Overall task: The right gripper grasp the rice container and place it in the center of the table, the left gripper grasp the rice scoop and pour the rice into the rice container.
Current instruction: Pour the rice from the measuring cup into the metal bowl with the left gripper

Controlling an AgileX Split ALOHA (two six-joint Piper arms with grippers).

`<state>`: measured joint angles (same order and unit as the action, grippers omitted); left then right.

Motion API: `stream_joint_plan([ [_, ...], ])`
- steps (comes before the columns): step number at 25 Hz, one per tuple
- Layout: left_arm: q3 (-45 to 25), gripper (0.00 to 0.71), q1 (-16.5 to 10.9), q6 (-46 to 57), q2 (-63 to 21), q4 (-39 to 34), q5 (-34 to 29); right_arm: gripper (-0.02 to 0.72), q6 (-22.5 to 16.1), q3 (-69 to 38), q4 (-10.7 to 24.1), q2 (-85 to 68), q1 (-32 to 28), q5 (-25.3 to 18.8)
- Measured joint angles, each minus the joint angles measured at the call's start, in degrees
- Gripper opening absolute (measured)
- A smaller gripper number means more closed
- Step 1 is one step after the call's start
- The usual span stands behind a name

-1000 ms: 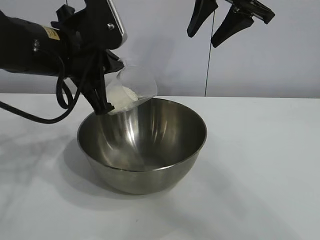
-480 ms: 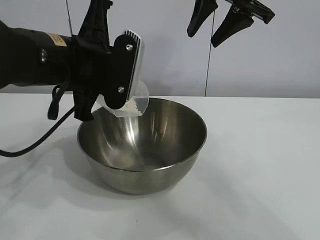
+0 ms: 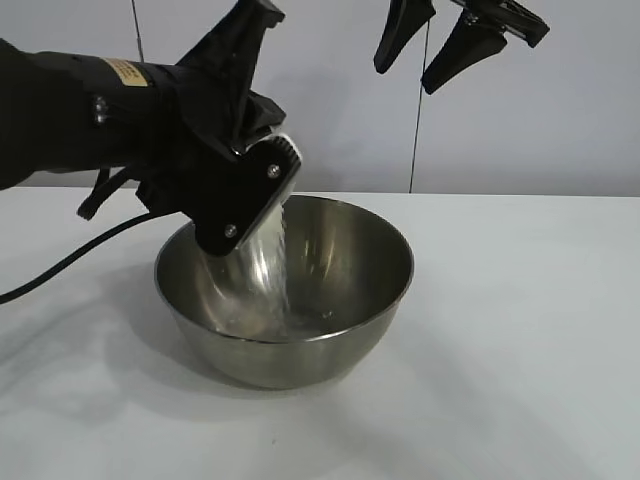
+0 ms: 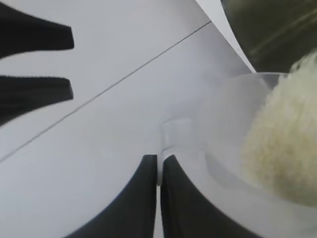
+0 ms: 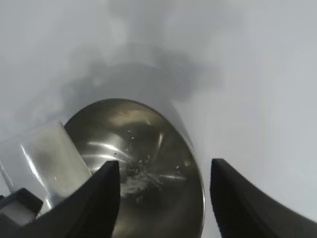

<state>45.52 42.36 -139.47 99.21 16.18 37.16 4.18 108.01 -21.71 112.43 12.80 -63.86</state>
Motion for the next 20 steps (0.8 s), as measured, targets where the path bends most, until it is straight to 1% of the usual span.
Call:
stream_joint_plan([
  [3, 0.00, 0.008, 0.36, -1.76, 0.00, 0.00, -0.64, 0.379, 0.00, 0.00, 0.00, 0.00, 0.00, 0.37],
  [10, 0.00, 0.008, 0.36, -2.08, 0.00, 1.04, -2.73, 0.379, 0.00, 0.00, 0.00, 0.00, 0.00, 0.42],
  [16, 0.00, 0.008, 0.36, -2.12, 0.00, 1.64, -2.88, 0.379, 0.00, 0.00, 0.00, 0.00, 0.00, 0.42],
  [18, 0.00, 0.008, 0.36, -1.05, 0.00, 3.45, -2.88, 0.379, 0.00, 0.00, 0.00, 0.00, 0.00, 0.42],
  [20, 0.65, 0.008, 0.36, 5.57, 0.00, 8.06, -2.69, 0.379, 0.00, 0.00, 0.00, 0.00, 0.00, 0.42],
])
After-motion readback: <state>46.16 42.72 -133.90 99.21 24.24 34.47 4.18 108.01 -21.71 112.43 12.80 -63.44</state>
